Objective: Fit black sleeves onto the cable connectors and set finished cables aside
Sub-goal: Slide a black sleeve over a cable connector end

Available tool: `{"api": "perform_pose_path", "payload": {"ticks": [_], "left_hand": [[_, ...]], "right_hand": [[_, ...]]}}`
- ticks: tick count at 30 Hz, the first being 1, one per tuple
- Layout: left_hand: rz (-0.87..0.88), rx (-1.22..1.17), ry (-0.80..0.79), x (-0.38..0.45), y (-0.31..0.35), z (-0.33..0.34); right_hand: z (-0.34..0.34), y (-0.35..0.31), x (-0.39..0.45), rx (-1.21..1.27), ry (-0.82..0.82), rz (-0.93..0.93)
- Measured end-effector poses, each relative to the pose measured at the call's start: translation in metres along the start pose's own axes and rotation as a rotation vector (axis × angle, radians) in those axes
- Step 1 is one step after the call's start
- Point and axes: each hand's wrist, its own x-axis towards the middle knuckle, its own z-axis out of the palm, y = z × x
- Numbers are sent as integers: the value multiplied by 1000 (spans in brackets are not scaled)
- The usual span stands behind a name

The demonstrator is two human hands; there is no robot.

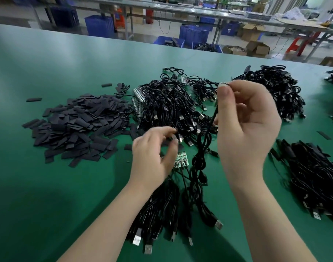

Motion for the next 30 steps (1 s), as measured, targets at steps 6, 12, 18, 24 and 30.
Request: {"api": "perform_pose_path", "payload": {"ticks": [6, 12, 18, 24, 30], "left_hand": [[158, 55, -664, -9, 3, 15], [92, -80, -574, -8, 0, 10], [164, -12, -684, -10, 2, 5], [251, 121, -689, -8, 0, 6], [250, 140, -688, -9, 1, 9]], "right_hand": [[-34, 26, 3, -94, 175, 152], [-72, 50, -3, -165, 388, 280], [-71, 58, -11, -143, 354, 355], [-69, 67, -13, -157, 207, 416], [-69, 72, -13, -181, 172, 419]]}}
